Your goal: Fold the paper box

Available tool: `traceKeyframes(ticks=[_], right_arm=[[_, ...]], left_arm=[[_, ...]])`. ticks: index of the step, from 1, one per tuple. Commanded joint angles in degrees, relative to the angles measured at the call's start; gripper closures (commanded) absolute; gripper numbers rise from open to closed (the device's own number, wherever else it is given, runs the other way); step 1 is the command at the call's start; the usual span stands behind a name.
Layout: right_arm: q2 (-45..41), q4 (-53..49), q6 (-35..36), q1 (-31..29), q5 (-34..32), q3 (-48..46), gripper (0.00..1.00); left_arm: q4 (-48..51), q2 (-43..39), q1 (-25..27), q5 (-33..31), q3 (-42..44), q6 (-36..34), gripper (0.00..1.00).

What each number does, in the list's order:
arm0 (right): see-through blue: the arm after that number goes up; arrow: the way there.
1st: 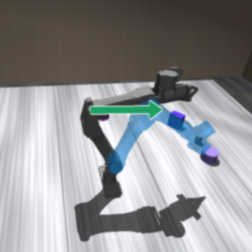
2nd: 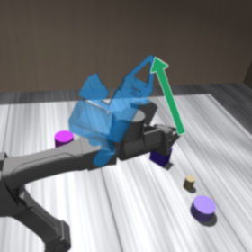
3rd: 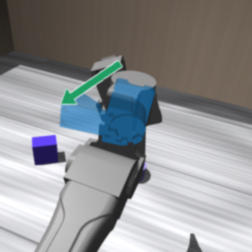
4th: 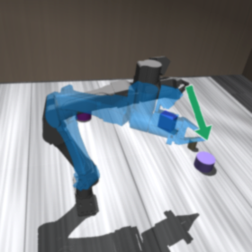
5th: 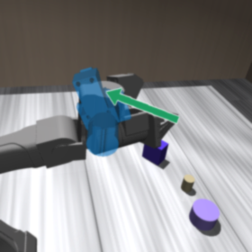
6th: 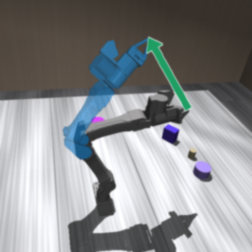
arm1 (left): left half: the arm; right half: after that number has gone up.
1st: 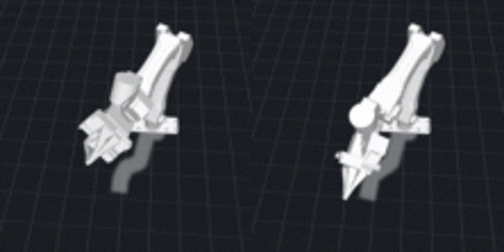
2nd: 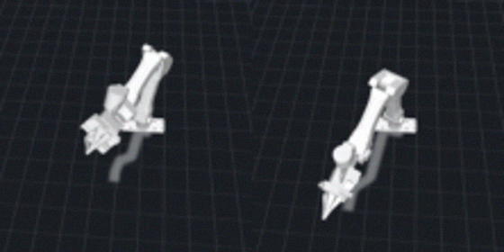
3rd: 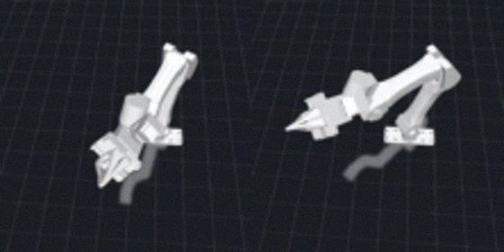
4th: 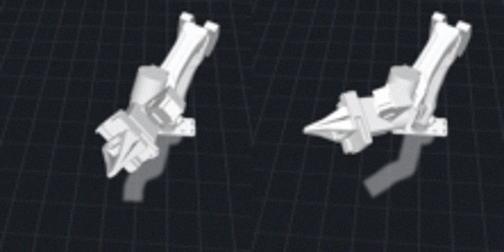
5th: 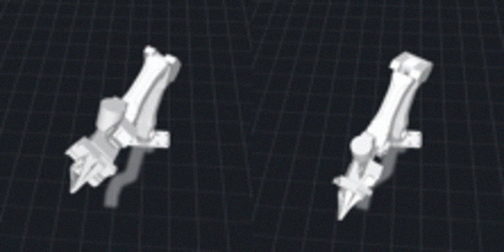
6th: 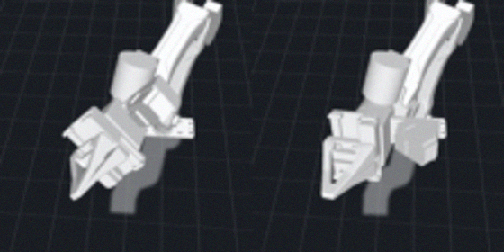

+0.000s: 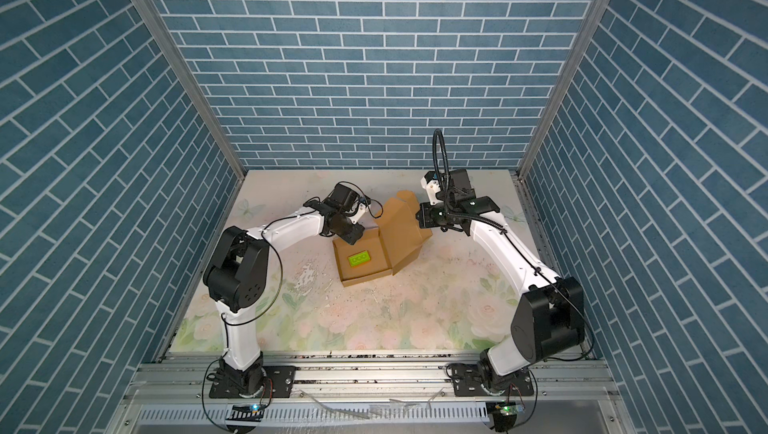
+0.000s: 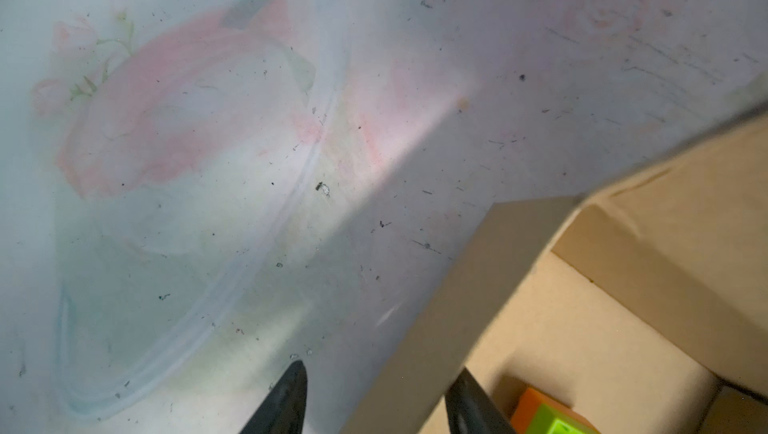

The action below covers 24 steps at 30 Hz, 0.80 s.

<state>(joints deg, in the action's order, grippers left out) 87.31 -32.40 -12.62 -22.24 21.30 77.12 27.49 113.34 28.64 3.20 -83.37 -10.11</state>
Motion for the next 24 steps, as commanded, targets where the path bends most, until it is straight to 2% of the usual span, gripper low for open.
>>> traceKeyframes(ticks=[1, 5, 15, 18, 24], right_arm=[[1.0, -0.8, 3.0, -0.1, 0.9, 2.3, 1.0], [1.2, -0.7, 3.0, -0.1, 0.8, 2.7, 1.0], [3.2, 0.0, 3.2, 0.1, 0.0, 4.3, 1.0], [3.5, 0.3, 3.0, 0.3, -0.8, 5.2, 0.94], [2.2, 1.5, 2.4, 1.0, -5.7, 7.3, 0.72]], left_arm=[[-0.1, 1.9, -0.8, -0.5, 1.0, -1.0, 0.46], [0.4, 2.5, -0.9, -1.0, 0.7, -0.6, 0.57], [-1.8, 1.7, -0.8, -2.0, 2.1, 3.3, 0.73], [-2.9, 1.4, -0.9, -2.3, 3.1, 4.4, 0.75], [-6.1, -0.4, -0.9, -2.1, 6.4, 8.0, 0.8]])
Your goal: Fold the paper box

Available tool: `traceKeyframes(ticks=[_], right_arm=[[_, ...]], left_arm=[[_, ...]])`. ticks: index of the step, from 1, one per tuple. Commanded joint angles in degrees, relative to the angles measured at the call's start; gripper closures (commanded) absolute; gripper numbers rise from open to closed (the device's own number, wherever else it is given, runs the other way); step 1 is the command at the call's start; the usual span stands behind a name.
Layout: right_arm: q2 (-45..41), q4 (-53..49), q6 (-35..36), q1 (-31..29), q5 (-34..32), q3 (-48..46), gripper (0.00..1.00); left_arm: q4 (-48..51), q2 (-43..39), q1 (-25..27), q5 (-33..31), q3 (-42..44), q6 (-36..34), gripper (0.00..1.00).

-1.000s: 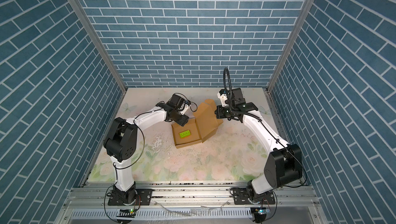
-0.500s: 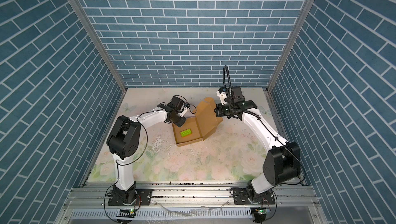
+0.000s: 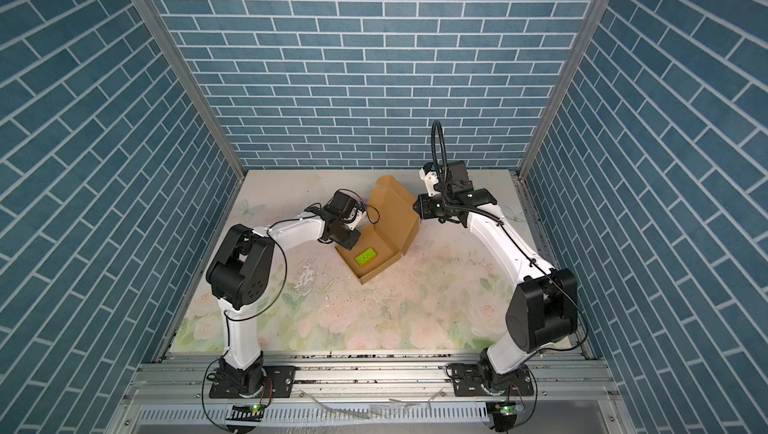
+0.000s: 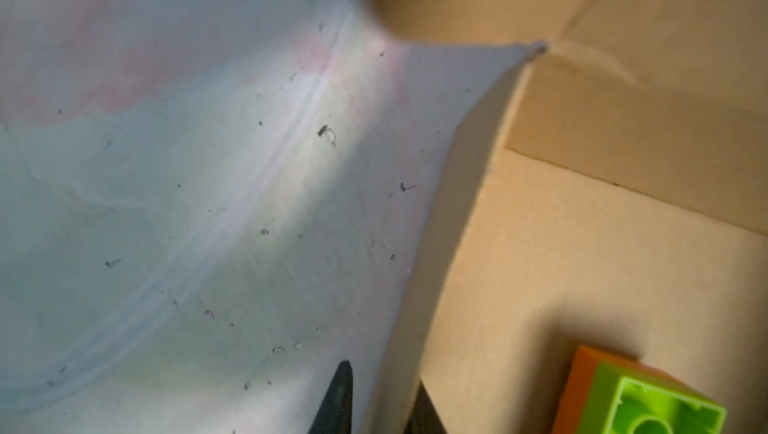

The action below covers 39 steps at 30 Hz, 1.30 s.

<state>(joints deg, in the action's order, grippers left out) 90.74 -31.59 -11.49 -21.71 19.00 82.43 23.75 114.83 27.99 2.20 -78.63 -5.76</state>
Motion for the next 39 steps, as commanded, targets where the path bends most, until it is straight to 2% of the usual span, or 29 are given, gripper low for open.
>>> traceKeyframes(ticks=[1, 5, 10, 15, 24, 32, 39], right_arm=[[-1.8, 1.0, 0.9, 0.6, -4.6, 2.0, 0.68], [-6.4, 4.7, -1.0, 1.8, -9.4, -0.1, 0.53], [-12.7, 10.6, -3.9, 3.6, -10.7, -5.8, 0.45], [-14.9, 14.8, -6.2, 4.4, -9.0, -11.7, 0.44], [-14.7, 29.8, -10.7, 4.6, 0.1, -22.2, 0.44], [-8.2, 42.4, -12.0, 4.4, 6.8, -26.1, 0.44], [-0.9, 48.2, -11.7, 3.0, 7.4, -25.2, 0.44]], left_arm=[[-2.7, -2.0, -0.3, -1.2, 2.1, 4.4, 0.81], [-4.3, -3.1, -0.3, -1.6, 4.1, 7.7, 0.83], [-6.7, -5.3, -0.3, -3.4, 7.2, 14.2, 0.84], [-11.2, -7.7, -0.2, -5.3, 12.7, 22.4, 0.84], [-16.6, -12.3, 1.4, -9.6, 20.9, 34.1, 0.85], [-19.0, -13.5, 4.3, -10.6, 23.3, 39.1, 0.84], [-19.2, -12.4, 6.0, -10.9, 23.2, 40.4, 0.83]])
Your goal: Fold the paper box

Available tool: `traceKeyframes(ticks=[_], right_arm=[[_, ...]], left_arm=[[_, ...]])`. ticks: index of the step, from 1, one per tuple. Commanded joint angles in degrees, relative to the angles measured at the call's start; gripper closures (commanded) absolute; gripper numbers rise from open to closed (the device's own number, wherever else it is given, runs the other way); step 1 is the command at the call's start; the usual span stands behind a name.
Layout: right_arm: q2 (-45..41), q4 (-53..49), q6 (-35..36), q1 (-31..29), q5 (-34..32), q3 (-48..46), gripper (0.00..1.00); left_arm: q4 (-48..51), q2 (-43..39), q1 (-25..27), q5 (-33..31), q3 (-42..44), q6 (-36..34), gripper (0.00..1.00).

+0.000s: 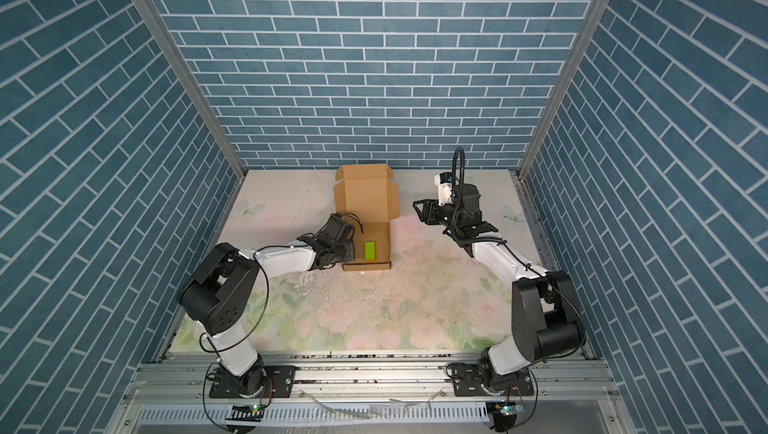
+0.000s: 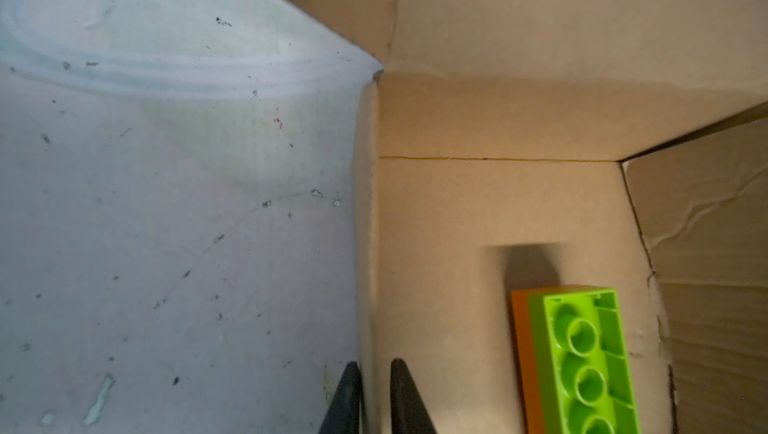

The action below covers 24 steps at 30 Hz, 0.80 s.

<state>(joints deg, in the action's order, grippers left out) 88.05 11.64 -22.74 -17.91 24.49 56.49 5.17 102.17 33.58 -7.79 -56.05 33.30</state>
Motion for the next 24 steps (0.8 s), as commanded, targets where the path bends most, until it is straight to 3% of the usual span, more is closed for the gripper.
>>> traceKeyframes(ticks=[1, 8, 18, 24], right_arm=[[2.8, 5.5, 0.2, -1.3, 1.4, 1.2, 0.44], [10.5, 5.6, 5.8, -3.5, 0.7, 6.2, 0.44], [19.5, 11.1, 5.8, -5.2, 2.0, 11.2, 0.45], [24.4, 13.7, 5.7, -5.7, 3.6, 15.7, 0.5]], left_arm=[[-0.6, 0.3, 0.4, -0.9, 0.6, 1.5, 0.82], [-0.8, 0.1, 0.4, -0.6, 0.9, 0.9, 0.8], [-0.5, 0.5, 0.4, -0.3, 0.5, 0.2, 0.8], [0.4, 0.3, 0.4, -0.6, 0.2, -0.6, 0.8]])
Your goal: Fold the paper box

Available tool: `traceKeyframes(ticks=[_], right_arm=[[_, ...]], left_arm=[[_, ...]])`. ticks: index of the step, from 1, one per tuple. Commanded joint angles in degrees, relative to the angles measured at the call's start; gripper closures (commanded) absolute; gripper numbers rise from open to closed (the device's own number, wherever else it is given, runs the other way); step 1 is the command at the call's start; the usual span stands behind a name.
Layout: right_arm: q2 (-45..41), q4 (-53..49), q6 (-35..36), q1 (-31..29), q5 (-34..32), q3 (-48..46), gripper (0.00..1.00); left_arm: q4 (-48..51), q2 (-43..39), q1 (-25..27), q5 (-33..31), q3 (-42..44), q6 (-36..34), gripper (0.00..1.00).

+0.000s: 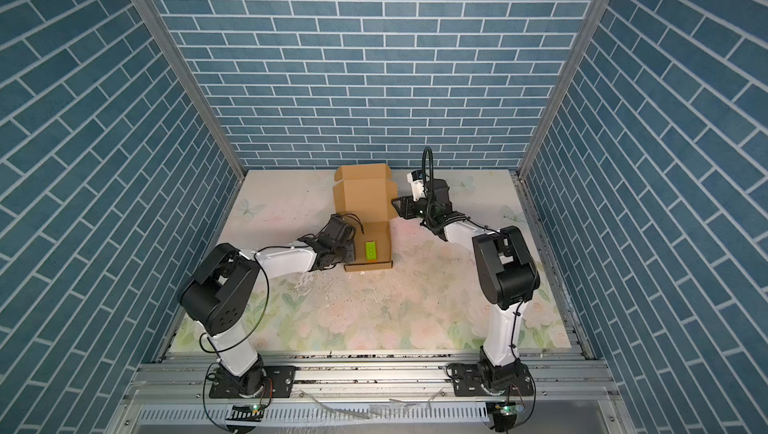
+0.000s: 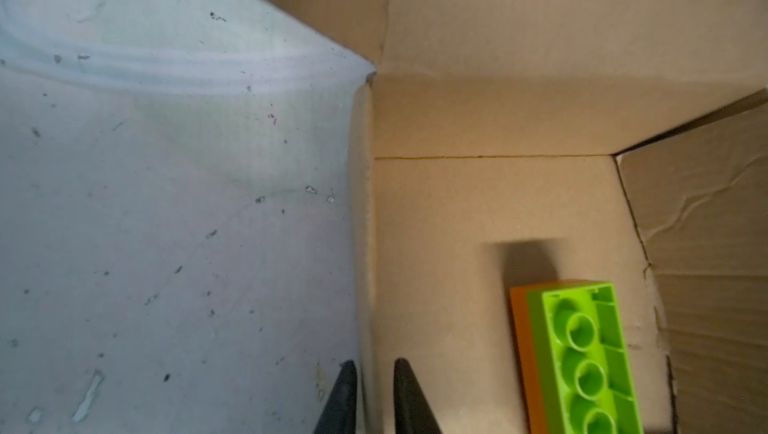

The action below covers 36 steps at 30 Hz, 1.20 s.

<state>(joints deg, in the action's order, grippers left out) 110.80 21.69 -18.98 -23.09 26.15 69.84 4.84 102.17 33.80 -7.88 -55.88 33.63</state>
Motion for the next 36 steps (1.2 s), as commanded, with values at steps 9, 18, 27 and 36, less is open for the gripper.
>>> traceKeyframes(ticks=[9, 18, 27, 36], right_arm=[[3.6, 3.0, 3.2, -2.9, 0.5, 5.2, 0.79], [1.9, 3.7, 4.4, -2.9, -1.5, 3.8, 1.0], [0.2, 4.7, 5.7, -2.9, -1.5, 2.0, 1.0], [-2.1, 4.2, 7.6, -2.9, -1.9, -0.2, 1.0]], left_arm=[[1.6, 0.5, 0.2, -1.4, -0.7, -1.6, 0.79], [2.8, -0.2, 0.1, -1.9, -1.4, -2.3, 0.56], [3.4, -6.2, 0.0, -2.3, 0.0, -4.6, 0.22], [4.3, -16.5, -3.3, -2.3, 2.7, -7.3, 0.17]])
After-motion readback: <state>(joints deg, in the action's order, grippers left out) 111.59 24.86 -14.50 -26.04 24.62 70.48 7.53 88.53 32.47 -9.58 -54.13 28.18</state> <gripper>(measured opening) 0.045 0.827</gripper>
